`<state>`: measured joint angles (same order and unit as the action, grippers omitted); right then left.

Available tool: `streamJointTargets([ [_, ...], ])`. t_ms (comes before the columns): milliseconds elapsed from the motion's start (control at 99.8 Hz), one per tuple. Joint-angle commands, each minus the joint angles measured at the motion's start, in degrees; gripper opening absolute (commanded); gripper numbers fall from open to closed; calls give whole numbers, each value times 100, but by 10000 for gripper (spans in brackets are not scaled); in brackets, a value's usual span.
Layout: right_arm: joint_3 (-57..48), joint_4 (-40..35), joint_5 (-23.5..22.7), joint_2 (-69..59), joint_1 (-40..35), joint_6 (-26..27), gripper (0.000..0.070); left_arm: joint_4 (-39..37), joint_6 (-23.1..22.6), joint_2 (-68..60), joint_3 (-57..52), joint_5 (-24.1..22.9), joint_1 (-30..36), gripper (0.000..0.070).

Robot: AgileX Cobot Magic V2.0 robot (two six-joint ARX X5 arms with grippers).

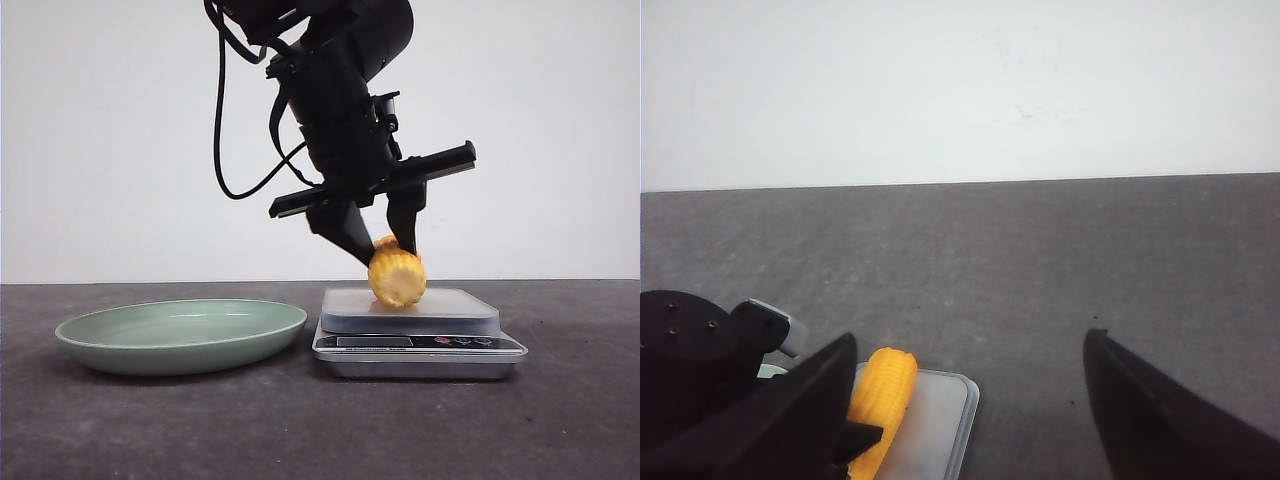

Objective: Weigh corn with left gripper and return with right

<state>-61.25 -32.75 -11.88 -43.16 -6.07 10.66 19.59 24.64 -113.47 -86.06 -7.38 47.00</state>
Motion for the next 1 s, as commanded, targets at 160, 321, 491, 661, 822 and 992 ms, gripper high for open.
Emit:
streamJointTargets([
  [160, -111, 63, 9, -17, -22, -85, 453, -59, -39, -208, -162, -11, 87, 441],
  [321, -111, 63, 9, -17, -22, -107, 454, -149, -262, -81, -179, -26, 105, 448],
  [491, -111, 63, 13, -20, -22, -107, 454, -116, -546, 363, -317, -146, 125, 447],
  [661, -111, 63, 11, -22, -22, -105, 454, -79, -1165, 1370, -330, -697, 96, 447],
  [822, -111, 61, -39, -22, -24, -103, 454, 466, -1495, 2581, -330, -791, -92, 446],
  [992, -111, 98, -378, -85, -72, -68, 454, 1593, -1572, 3904, -328, -1283, -247, 445],
])
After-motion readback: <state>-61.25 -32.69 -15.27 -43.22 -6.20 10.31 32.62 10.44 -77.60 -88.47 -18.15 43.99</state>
